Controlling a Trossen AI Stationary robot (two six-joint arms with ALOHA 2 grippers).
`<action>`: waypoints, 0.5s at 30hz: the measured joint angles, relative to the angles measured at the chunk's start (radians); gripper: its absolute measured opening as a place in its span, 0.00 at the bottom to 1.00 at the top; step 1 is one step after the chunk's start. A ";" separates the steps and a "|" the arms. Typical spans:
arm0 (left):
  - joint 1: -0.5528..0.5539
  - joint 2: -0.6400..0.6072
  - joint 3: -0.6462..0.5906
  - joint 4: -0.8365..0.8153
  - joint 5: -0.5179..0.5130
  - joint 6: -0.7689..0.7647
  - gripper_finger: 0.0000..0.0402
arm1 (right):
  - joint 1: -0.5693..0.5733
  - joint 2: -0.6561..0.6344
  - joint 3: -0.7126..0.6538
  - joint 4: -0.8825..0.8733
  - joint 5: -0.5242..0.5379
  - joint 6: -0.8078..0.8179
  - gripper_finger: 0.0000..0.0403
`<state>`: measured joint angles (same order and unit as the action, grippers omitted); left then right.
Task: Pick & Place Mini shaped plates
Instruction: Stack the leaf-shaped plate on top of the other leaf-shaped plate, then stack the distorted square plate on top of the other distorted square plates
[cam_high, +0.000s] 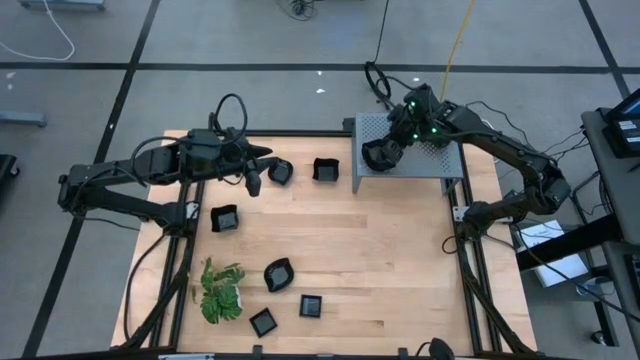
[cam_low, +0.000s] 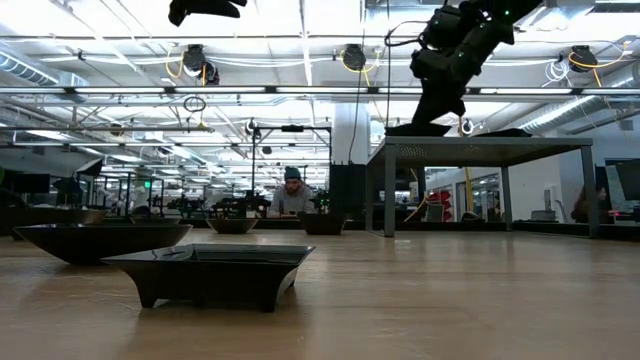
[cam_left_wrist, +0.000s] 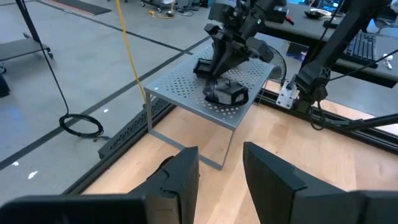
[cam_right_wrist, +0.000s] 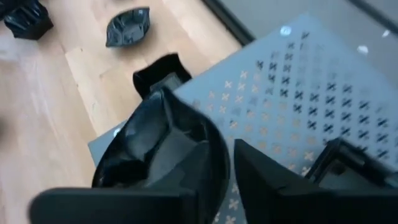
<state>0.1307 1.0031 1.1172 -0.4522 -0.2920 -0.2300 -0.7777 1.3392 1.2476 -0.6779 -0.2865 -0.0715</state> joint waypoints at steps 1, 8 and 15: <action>0.000 0.000 0.000 0.000 0.000 0.000 0.32 | -0.001 -0.006 0.000 0.011 0.003 -0.010 0.20; 0.000 0.000 0.000 0.000 -0.087 0.000 0.32 | 0.001 -0.090 0.000 0.066 0.107 -0.105 0.35; 0.030 0.059 0.000 -0.008 -0.117 -0.001 0.32 | 0.002 -0.185 0.000 0.160 0.100 -0.064 0.36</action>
<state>0.1608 1.0624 1.1172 -0.4598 -0.4091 -0.2306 -0.7761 1.1543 1.2472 -0.5178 -0.1864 -0.1359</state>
